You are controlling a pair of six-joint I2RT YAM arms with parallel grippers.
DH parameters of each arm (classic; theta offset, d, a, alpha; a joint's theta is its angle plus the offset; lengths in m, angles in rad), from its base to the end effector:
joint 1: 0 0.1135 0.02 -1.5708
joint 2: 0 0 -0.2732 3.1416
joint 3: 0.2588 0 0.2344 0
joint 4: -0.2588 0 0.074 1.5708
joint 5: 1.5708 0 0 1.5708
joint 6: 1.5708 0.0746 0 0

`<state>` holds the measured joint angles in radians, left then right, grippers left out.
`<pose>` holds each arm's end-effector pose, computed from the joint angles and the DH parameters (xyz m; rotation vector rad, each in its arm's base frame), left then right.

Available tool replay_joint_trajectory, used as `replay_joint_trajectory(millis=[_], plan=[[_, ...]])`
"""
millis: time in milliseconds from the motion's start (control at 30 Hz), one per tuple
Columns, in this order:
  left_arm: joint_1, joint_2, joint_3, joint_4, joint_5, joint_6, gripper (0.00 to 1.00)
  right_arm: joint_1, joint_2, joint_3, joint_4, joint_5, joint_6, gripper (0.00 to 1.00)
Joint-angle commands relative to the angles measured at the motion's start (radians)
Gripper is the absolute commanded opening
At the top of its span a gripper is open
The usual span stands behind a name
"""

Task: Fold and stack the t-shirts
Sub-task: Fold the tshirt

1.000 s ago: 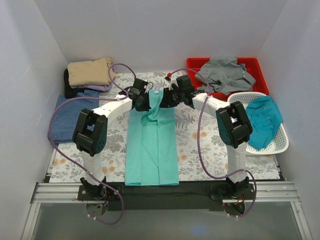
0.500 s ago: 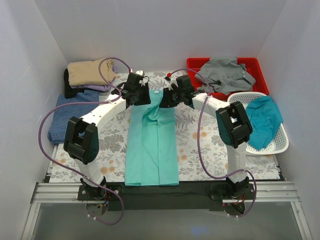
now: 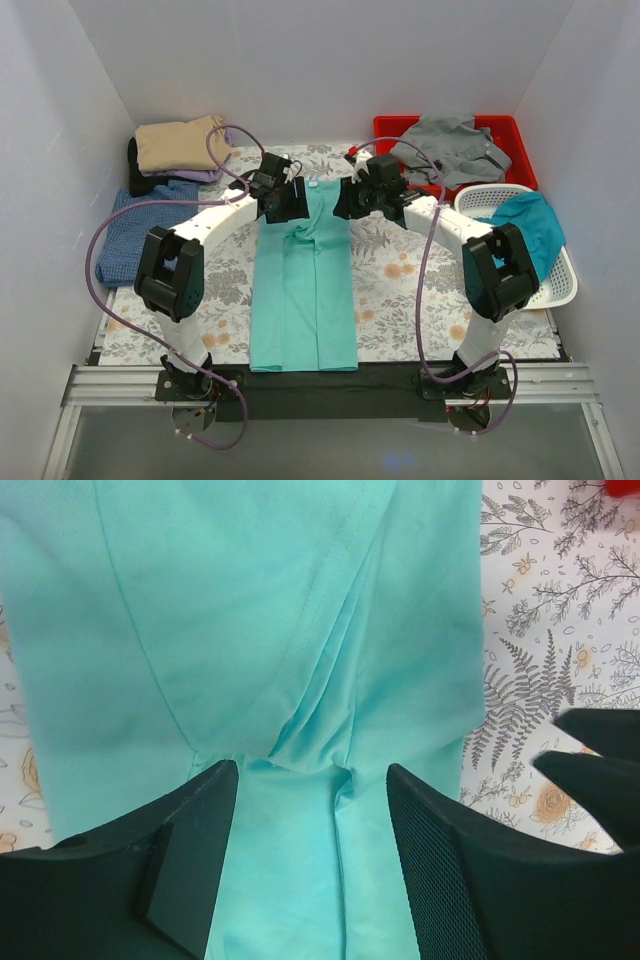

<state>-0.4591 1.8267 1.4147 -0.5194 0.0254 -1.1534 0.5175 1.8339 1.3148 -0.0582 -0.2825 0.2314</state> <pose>0.3662 -0.1832 0.2228 -0.8881 2.4872 -0.6542 0.3717 0.2355 0.2375 -0.4833 2.1613 0.7300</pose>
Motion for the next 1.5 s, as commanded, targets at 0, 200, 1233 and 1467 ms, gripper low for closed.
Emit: replay_joint_trajectory(millis=[0, 200, 1233, 1467], plan=[[0.004, -0.088, -0.020, -0.072, -0.054, -0.040, 0.60, 0.004, -0.106, -0.078, -0.074, 0.057, -0.038, 0.32], [0.008, -0.259, -0.213, -0.201, -0.052, -0.110, 0.71, 0.009, -0.376, -0.351, -0.138, -0.058, -0.003, 0.35], [0.174, 0.219, 0.125, 0.147, 0.045, -0.086, 0.75, 0.009, 0.350, 0.372, -0.140, 0.089, -0.024, 0.37], [0.175, 0.400, 0.330, 0.104, 0.054, -0.065, 0.75, -0.013, 0.458, 0.486, -0.186, 0.115, -0.037, 0.38]])
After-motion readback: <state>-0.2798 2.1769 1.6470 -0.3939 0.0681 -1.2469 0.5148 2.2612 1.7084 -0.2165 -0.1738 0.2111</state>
